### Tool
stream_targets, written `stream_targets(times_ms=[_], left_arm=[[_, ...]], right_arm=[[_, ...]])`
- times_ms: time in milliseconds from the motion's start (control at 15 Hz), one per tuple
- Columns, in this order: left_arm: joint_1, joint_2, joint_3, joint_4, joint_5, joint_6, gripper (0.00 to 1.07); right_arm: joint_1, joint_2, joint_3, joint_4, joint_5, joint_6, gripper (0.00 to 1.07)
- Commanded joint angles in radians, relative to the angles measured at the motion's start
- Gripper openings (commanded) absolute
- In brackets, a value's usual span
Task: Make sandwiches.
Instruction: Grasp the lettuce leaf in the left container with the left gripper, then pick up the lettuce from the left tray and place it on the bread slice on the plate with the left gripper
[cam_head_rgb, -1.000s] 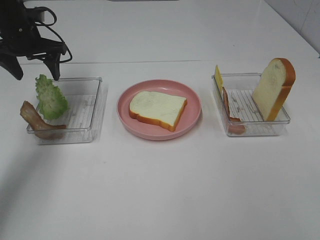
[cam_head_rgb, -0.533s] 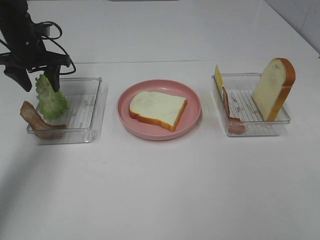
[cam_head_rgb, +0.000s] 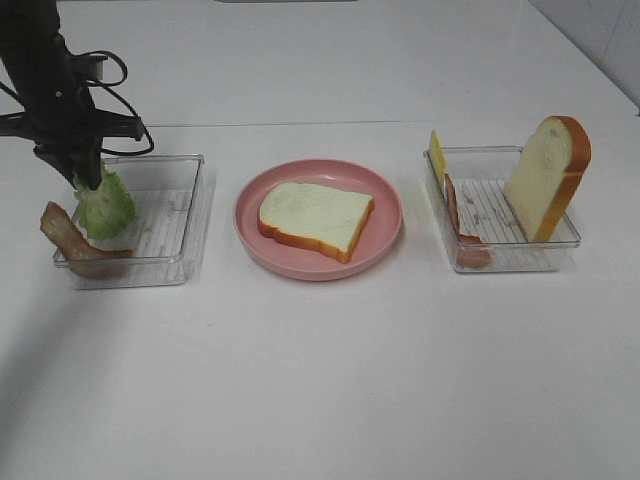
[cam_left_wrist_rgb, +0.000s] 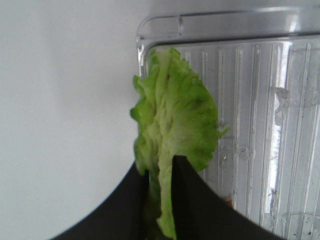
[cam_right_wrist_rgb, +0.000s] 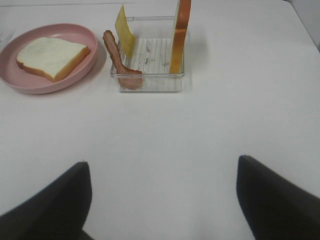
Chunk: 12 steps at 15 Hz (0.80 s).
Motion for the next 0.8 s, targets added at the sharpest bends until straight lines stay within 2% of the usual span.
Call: stream_targets(times_ms=[67,267,600,667,733,800], left_arm=[[-0.002,-0.002,0.007,-0.006,0.049,0.022,0.0],[-0.002,-0.024,0.004,-0.012,0.049,0.026,0.0],[-0.002,-0.078,-0.059,-0.139,0.033,0.049,0.0],[-0.002,-0.092,-0.073,-0.2,0.015,0.062,0.0],[-0.002,-0.098,-0.093,-0.344,-0.03,0.094,0.0],[-0.002,-0.098,-0.094,-0.436,-0.062,0.122,0.0]], right_arm=[[-0.005,-0.015,0.003,-0.003,-0.01,0.001,0.77],[-0.005,-0.015,0.003,-0.003,-0.01,0.001,0.77],[-0.005,-0.015,0.003,-0.003,-0.01,0.001,0.77],[-0.005,-0.015,0.003,-0.003,-0.01,0.001,0.77],[-0.005,-0.015,0.003,-0.003,-0.01,0.001,0.77],[-0.005,-0.015,0.003,-0.003,-0.01,0.001,0.77]])
